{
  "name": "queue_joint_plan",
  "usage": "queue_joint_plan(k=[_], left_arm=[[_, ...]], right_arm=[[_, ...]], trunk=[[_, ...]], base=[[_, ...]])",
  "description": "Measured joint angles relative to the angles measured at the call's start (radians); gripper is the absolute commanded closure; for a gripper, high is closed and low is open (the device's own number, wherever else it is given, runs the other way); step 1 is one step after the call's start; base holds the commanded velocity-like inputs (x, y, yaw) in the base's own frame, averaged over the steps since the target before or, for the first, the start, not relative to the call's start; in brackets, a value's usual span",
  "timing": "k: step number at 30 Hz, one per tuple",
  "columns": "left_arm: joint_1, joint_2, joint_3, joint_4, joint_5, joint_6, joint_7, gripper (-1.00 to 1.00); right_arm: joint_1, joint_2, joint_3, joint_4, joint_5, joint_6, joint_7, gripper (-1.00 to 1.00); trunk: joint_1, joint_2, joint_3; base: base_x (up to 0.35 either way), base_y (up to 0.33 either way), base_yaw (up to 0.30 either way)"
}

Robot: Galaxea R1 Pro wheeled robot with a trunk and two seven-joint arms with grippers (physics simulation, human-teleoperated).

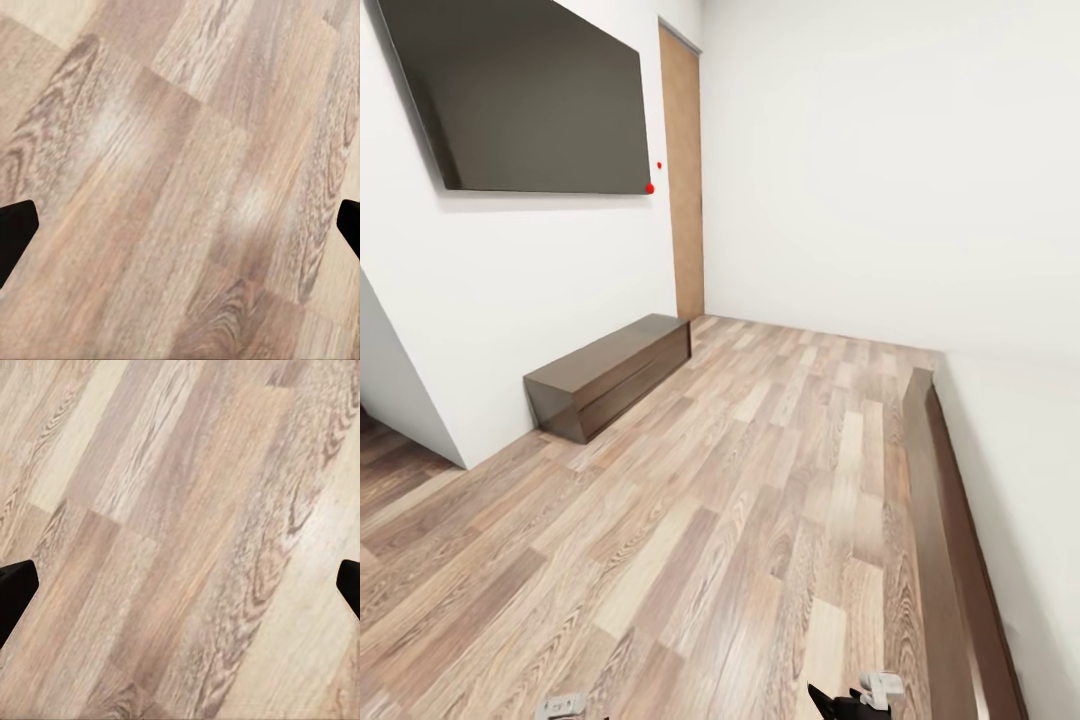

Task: In the bedroom, move the book from the bed onto either nightstand, and place the two sandals side by side next to the bed.

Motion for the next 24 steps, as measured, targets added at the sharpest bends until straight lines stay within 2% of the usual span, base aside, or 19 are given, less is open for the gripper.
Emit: queue_joint_plan(k=[19,24], left_arm=[[0.000,0.000,0.000,0.000,0.000,0.000,0.000,-1.00],[0.000,0.000,0.000,0.000,0.000,0.000,0.000,-1.00]], right_arm=[[0.000,0.000,0.000,0.000,0.000,0.000,0.000,-1.00],[0.000,0.000,0.000,0.000,0.000,0.000,-0.001,-1.00]], trunk=[[0.000,0.000,0.000],[0.000,0.000,0.000]], base=[[0.327,0.003,0.000],[0.316,0.108,0.000]])
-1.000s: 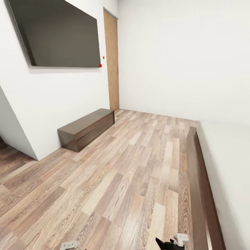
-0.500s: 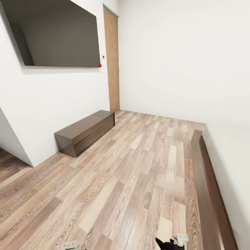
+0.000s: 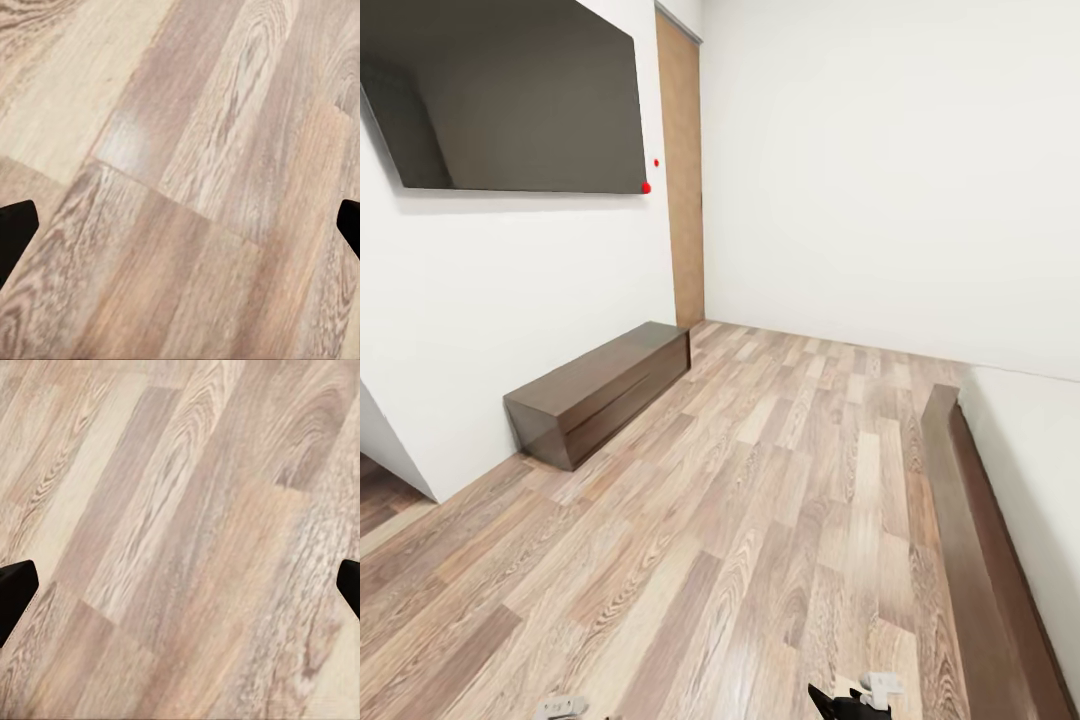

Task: In the bedroom, move the book from the bed onto either nightstand, and place the two sandals side by side next to the bed.

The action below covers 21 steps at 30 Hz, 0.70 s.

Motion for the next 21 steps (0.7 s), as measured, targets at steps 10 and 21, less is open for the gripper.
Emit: queue_joint_plan(k=[10,21], left_arm=[[0.000,0.000,0.000,0.000,0.000,0.000,0.000,-1.00],[0.000,0.000,0.000,0.000,0.000,0.000,0.000,-1.00]], right_arm=[[0.000,0.000,0.000,0.000,0.000,0.000,0.001,-1.00],[0.000,0.000,0.000,0.000,0.000,0.000,0.000,-1.00]], trunk=[[0.000,0.000,0.000],[0.000,0.000,0.000]], base=[[0.294,0.166,0.000],[0.316,0.099,0.000]])
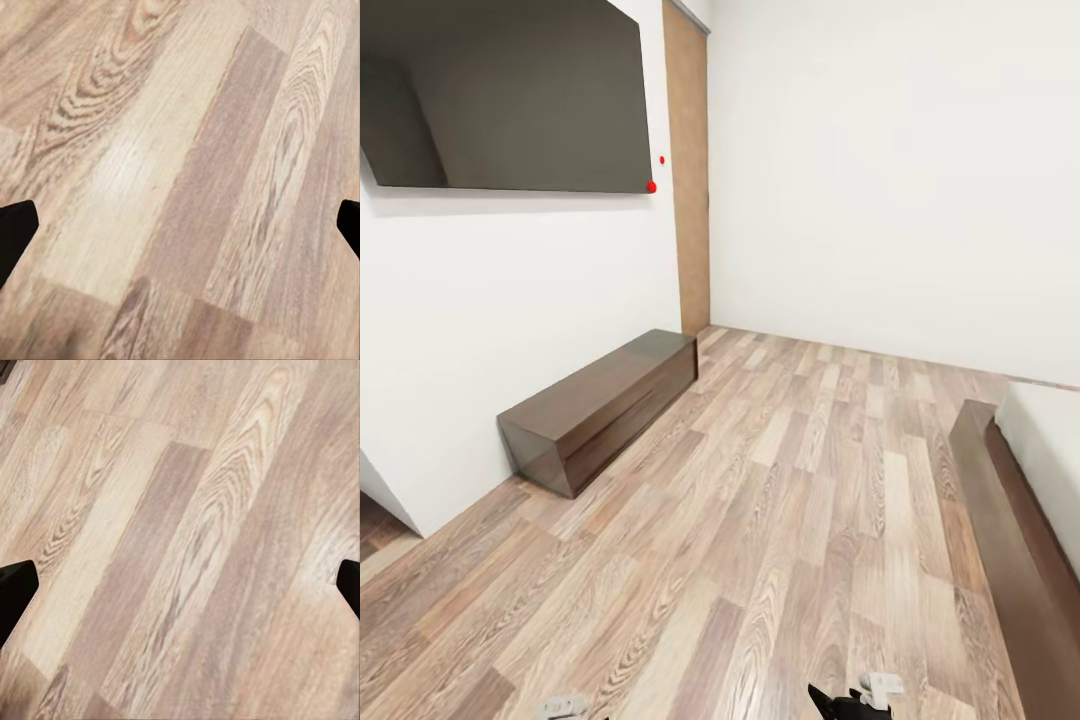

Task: In the bedroom, move the book from the bed onto either nightstand, and place the two sandals side by side next to the bed.

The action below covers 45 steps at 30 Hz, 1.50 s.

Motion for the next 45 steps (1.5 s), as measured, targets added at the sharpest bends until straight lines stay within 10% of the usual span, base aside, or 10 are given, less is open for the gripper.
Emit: queue_joint_plan(k=[45], left_arm=[[-0.001,0.000,0.000,0.000,-0.001,0.000,0.000,-1.00]], right_arm=[[0.000,0.001,0.001,-0.002,0.001,0.001,0.001,-1.00]], trunk=[[0.001,0.000,0.000]], base=[[0.270,0.023,-0.035]])
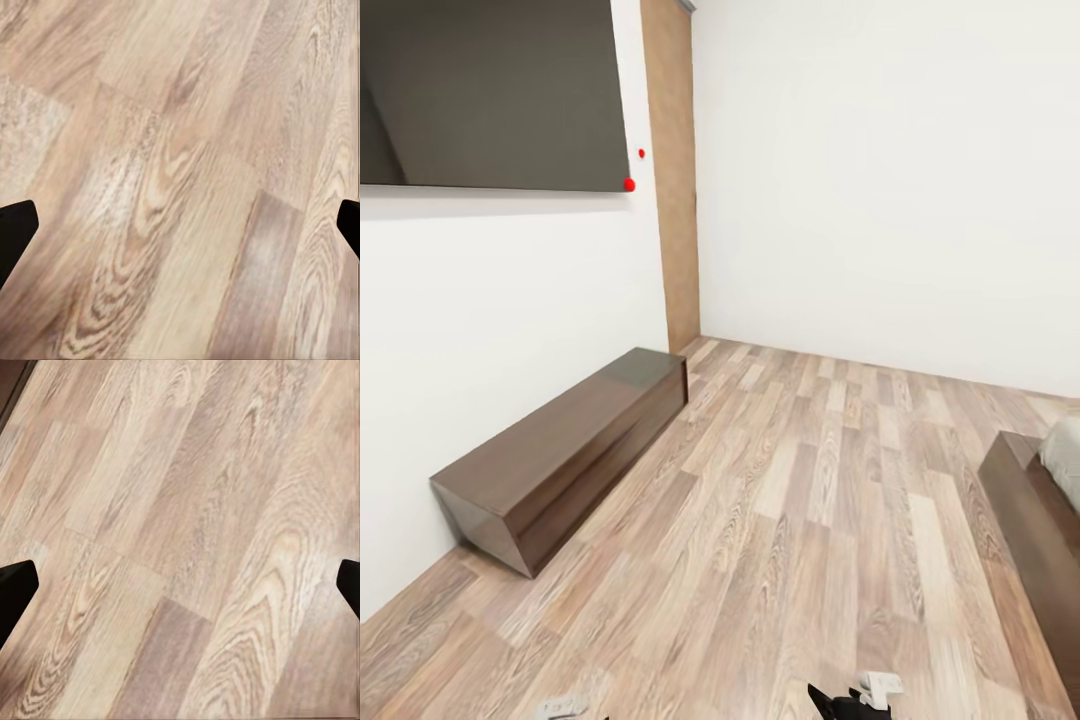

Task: In the bedroom, move the book from the bed onto either nightstand, and place the two sandals side by side next to the bed.

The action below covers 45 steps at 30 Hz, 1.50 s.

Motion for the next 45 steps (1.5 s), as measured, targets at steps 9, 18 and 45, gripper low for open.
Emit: queue_joint_plan(k=[9,18,45], left_arm=[[0.001,0.000,0.000,0.000,0.000,0.000,0.000,-1.00],[0.001,0.000,0.000,0.000,0.000,0.000,0.000,-1.00],[0.001,0.000,0.000,0.000,0.000,0.000,0.000,-1.00]], right_arm=[[0.000,0.001,0.000,0.000,0.000,0.000,0.000,-1.00],[0.000,0.001,0.000,0.000,0.001,0.000,0.000,-1.00],[0.000,0.004,0.000,0.000,0.001,0.000,0.000,-1.00]], trunk=[[0.000,0.000,0.000],[0.000,0.000,0.000],[0.000,0.000,0.000]], base=[[0.001,0.000,-0.194],[0.000,0.000,-0.221],[0.000,0.000,-0.232]])
